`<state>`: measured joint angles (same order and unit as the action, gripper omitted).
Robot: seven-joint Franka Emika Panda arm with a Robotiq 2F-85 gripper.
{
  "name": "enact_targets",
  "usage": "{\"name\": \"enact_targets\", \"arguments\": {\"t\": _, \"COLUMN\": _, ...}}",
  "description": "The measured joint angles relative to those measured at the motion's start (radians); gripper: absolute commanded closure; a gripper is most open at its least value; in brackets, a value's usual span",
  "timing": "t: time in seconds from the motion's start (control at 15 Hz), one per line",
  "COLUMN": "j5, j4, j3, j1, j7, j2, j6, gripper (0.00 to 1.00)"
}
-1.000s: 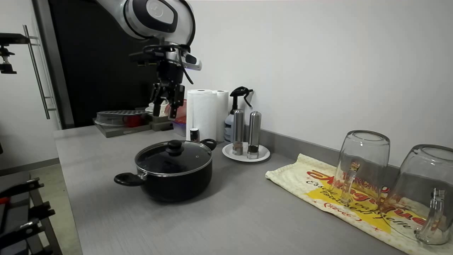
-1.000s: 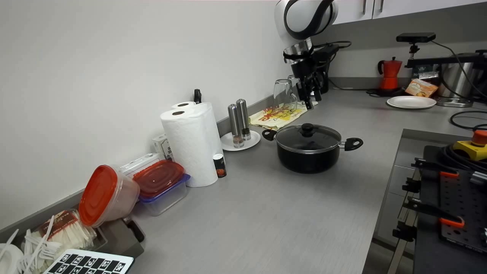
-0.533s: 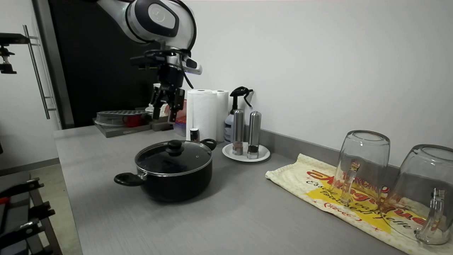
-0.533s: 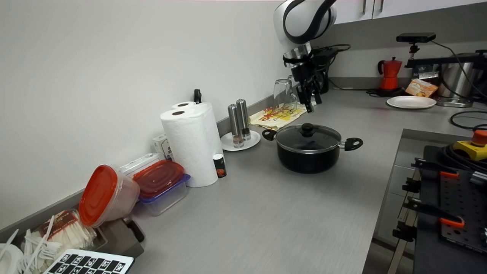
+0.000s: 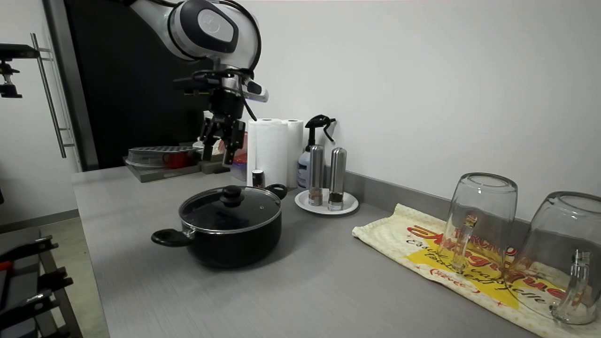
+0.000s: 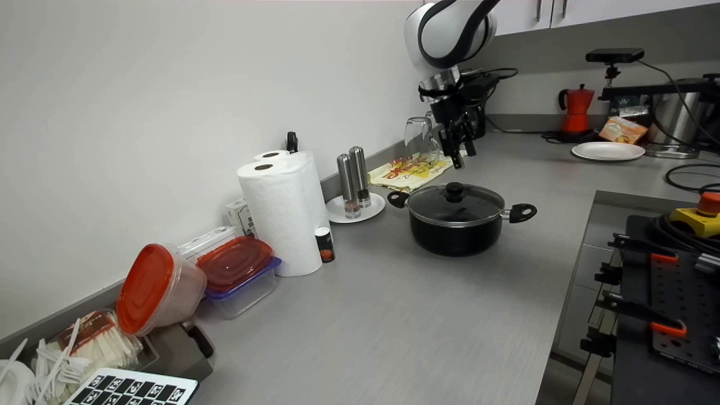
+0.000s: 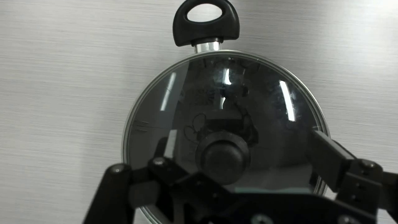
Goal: Remove the lid from the pot
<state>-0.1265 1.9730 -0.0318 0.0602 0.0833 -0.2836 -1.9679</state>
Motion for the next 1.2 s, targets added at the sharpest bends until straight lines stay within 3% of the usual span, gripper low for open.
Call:
{"name": "enact_targets", "arguments": {"t": 0.53, "j5": 0.004, "j4": -0.016, "j3": -0.015, "j1": 0.002, "j7": -0.08, "j2": 0.009, "j6": -0.182, "gripper": 0.0}}
{"name": "enact_targets", "arguments": {"t": 1.2, "j5": 0.001, "j4": -0.013, "j3": -0.03, "j1": -0.001, "j7": -0.159, "j2": -0.115, "j6": -0.237, "gripper": 0.0}}
